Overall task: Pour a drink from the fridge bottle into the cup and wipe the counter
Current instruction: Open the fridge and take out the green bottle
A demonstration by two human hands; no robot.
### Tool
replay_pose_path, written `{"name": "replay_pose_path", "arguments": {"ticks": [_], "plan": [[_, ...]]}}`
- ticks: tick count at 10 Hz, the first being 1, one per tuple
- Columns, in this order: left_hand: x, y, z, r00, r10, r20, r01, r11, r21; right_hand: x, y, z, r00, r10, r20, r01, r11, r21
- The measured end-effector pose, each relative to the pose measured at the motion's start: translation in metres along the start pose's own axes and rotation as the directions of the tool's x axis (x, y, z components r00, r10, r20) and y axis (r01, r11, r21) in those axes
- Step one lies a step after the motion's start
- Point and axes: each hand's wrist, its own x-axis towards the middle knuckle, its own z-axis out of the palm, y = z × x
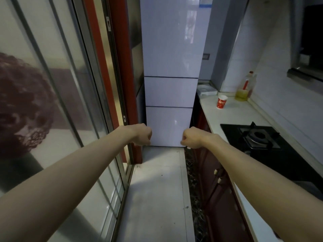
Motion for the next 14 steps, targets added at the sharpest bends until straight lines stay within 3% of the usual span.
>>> {"name": "replay_pose_path", "arguments": {"ticks": [3, 7, 10, 12, 14], "plan": [[0.122, -0.025, -0.093, 0.992, -0.068, -0.107, 0.059, 0.995, -0.083, 0.131, 0.067, -0.082, 0.996, -0.067, -0.058, 0.065, 0.997, -0.027], [0.269, -0.090, -0.120, 0.998, -0.069, -0.006, 0.068, 0.993, -0.099, 0.311, 0.103, -0.091, 0.990, -0.135, 0.043, 0.138, 0.988, -0.064], [0.417, -0.168, -0.178, 0.999, -0.033, -0.012, 0.033, 0.999, -0.036, 0.465, 0.108, -0.132, 0.989, -0.094, 0.117, 0.098, 0.995, -0.032], [0.495, -0.222, -0.207, 0.998, -0.046, -0.034, 0.044, 0.997, -0.066, 0.551, 0.116, -0.159, 0.992, -0.080, 0.093, 0.082, 0.996, -0.018], [0.561, -0.256, -0.219, 0.990, -0.143, 0.002, 0.142, 0.985, -0.095, 0.631, 0.122, -0.176, 0.991, -0.098, 0.095, 0.103, 0.993, -0.053]]}}
